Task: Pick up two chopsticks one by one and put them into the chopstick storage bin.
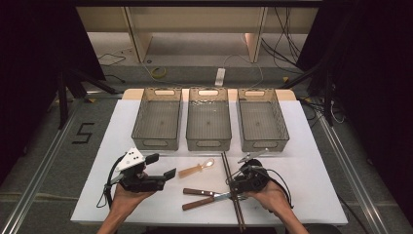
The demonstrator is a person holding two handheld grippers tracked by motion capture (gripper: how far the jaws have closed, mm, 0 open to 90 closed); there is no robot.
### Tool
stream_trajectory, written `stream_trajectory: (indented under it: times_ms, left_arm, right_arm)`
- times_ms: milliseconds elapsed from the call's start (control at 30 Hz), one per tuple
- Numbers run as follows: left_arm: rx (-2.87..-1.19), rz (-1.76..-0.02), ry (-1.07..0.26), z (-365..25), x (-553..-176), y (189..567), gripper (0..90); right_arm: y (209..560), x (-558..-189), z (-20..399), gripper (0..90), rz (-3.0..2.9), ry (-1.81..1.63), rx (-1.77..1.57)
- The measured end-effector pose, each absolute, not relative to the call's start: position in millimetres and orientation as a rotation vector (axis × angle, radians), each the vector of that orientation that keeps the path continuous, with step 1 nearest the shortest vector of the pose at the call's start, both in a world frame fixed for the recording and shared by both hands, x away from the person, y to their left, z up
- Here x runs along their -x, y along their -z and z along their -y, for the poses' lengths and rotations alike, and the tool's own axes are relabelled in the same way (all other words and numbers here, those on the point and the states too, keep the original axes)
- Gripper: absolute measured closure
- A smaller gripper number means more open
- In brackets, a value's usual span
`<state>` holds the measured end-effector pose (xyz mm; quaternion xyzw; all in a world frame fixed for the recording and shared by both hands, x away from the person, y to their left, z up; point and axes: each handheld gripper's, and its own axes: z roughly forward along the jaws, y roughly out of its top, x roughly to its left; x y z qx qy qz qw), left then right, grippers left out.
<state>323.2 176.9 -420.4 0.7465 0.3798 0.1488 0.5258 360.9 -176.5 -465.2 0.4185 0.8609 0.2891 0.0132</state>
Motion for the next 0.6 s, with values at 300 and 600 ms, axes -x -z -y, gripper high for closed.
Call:
stream_trajectory:
  times_ms: [300,600]
  left_arm:
    - [-1.780,-0.909,-0.349,-177.4,-323.4,420.4,16.0]
    - [-1.781,-0.906,-0.351,-177.2,-323.3,420.4,16.0]
  right_arm:
    - [467.4,-360.9,175.7,71.2,-2.696,-0.886,-1.334]
    - [470.2,-361.6,175.5,75.0,-2.716,-0.884,-1.355]
